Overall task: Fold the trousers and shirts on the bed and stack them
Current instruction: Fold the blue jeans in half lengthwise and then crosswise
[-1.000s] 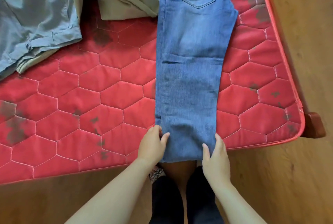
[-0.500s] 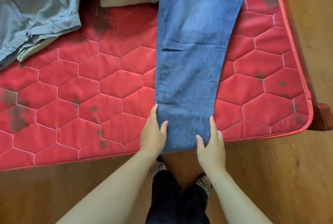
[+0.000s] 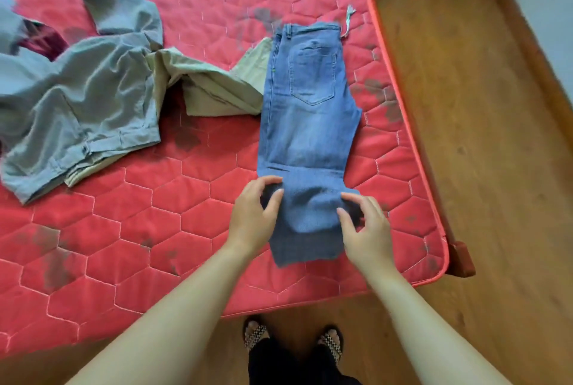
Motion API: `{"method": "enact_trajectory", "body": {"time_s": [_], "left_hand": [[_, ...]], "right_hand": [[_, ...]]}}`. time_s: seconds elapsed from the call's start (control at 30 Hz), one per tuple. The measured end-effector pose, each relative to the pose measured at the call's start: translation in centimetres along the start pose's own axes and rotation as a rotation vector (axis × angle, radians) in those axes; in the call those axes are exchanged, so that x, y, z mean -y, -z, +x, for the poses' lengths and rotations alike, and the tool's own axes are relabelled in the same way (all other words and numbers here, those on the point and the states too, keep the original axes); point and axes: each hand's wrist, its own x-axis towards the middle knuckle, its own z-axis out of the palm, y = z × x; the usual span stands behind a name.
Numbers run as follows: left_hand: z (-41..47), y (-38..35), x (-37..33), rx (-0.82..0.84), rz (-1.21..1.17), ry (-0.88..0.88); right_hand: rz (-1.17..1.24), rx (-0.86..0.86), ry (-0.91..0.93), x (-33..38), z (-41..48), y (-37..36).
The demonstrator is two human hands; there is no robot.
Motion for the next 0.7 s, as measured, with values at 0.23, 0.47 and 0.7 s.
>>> {"method": "enact_trajectory", "body": {"time_s": [0.23,0.47,0.7], "left_hand": [[12.6,-1.4,-3.4,0.061,0.113,-0.066],[23.1,-6.3,1.2,0.14,0.385,0.188],[23.4,-8.8,7.2,0.064,0.447,0.45]], "right_hand": [[0.078,-0.081,0.028,0.8,16.1,-0.4],[-0.093,0.137,-0.01,-6.5,25.9,-4.7],[-0.267,0.196,-0.315,-11.9,26.6,-8.7]]}}
